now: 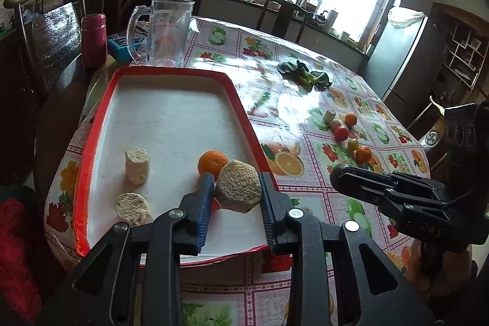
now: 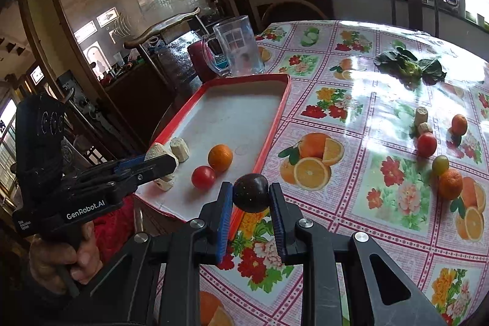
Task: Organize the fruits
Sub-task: 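Carry the tan cake in the left tool while the right tool carries the plum to the tray, then lower the cake into the tray and open the left tool while the right tool releases the plum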
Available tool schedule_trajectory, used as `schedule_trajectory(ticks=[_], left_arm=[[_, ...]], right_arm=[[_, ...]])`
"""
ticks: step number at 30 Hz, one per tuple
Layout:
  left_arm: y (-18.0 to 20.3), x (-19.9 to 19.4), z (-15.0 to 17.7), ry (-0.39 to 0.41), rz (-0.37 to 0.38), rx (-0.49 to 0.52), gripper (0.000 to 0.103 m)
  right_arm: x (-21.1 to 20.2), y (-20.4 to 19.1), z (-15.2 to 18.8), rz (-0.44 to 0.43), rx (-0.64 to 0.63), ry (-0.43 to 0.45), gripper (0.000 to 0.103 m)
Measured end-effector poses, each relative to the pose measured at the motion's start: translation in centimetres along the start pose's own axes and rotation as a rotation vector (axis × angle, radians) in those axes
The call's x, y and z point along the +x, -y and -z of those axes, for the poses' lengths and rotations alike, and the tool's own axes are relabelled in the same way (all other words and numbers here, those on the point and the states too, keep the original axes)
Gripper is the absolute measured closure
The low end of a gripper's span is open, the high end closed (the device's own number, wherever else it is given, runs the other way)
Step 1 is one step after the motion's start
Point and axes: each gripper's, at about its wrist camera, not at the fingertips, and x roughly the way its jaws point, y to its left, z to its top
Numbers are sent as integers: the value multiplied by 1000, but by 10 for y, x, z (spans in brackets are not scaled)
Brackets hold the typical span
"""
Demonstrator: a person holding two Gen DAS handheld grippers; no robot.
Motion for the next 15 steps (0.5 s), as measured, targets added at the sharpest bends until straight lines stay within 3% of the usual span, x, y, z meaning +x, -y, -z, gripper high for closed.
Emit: schedule_trajectory(ticks=[15], left_arm=[[-47,-2,-8,9,-42,-64,76]], right_arm=[[57,-23,-35,-43,-26,-55,79]])
